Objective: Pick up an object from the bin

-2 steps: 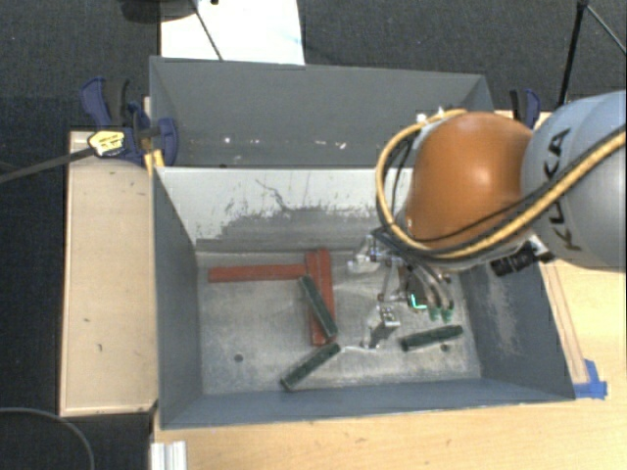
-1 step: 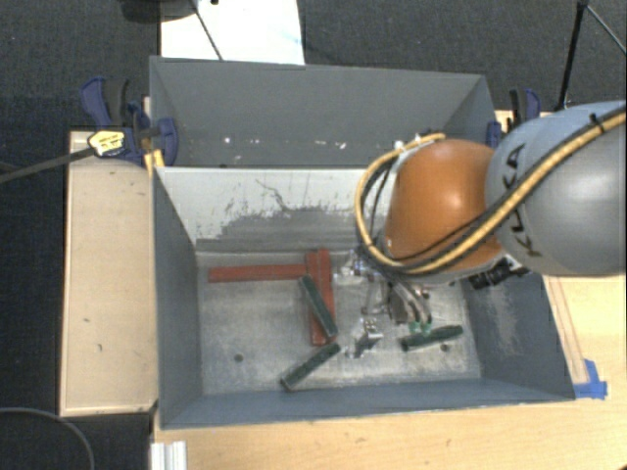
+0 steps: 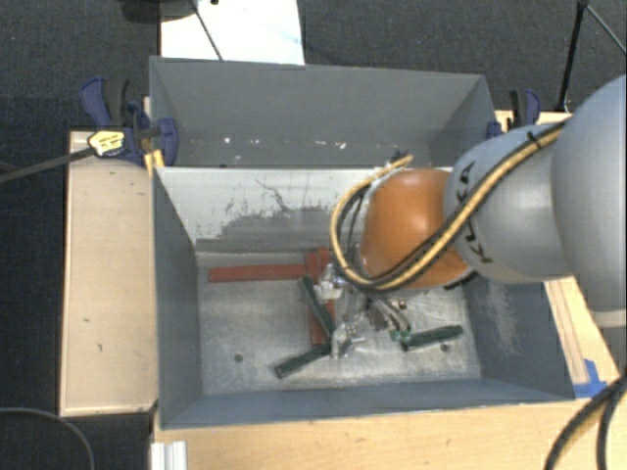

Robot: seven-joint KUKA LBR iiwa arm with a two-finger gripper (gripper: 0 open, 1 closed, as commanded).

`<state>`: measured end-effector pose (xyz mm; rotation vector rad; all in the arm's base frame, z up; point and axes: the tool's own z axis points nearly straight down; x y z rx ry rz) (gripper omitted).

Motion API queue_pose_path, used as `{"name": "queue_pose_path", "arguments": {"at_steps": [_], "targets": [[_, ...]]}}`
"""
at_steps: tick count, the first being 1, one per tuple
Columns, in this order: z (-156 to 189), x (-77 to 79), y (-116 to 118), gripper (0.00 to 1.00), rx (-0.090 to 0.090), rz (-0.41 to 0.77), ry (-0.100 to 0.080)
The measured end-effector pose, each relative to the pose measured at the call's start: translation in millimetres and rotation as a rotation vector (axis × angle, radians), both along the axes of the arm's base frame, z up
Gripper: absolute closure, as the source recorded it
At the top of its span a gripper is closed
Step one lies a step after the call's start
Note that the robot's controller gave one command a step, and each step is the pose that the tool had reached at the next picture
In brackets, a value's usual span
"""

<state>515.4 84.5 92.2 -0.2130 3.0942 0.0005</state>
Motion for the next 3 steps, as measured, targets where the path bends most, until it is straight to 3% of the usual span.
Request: {"name": "queue_pose_path", "arguments": {"at_steps": [1,3], "targets": [[-1.8,-1.1,0.1,0.0,0.001,-0.003,0.002],[1.1,-4.9,-0.6,0.0,0.0,-0.005,0.007]]}}
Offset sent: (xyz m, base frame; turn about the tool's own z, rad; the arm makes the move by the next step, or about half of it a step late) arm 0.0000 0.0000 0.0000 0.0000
